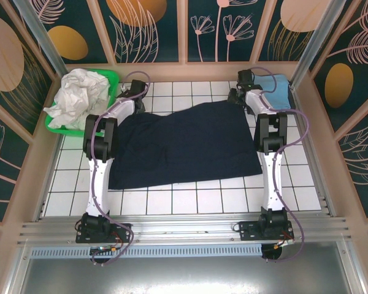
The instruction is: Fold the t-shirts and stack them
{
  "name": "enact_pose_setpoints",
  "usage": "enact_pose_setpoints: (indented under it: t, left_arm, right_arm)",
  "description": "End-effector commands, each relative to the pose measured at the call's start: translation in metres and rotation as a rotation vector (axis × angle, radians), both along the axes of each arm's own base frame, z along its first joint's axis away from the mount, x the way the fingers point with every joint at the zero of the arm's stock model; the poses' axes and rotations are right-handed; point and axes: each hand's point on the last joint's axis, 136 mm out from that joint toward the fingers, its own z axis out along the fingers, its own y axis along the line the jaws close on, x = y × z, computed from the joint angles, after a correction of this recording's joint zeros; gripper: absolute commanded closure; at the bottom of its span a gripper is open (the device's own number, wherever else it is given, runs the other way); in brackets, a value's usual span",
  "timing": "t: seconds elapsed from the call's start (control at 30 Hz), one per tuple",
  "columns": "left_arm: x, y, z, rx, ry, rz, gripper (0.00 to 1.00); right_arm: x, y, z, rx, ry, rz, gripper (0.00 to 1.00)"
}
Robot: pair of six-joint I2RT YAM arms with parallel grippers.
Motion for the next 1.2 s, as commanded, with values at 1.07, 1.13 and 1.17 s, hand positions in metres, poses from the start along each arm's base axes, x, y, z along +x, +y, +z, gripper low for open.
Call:
enact_pose_setpoints:
  t: [1.07, 1.13, 1.17]
  left_arm:
    - [-0.009, -0.017, 0.127, -0.042, -0.133, -0.205, 1.0]
    - [-0.016, -0.02, 0.137, -0.066, -0.144, -0.217, 1.0]
    - [-0.019, -0.021, 0.141, -0.077, -0.151, -0.222, 1.0]
  right_arm:
    - [-0.011, 0.004, 0.072, 0.114, -0.086, -0.015, 1.0]
    - [-0.017, 0.004, 0.079, 0.117, -0.103, -0.012, 1.0]
    - [-0.02, 0.004, 0.083, 0.118, -0.114, -0.006, 1.0]
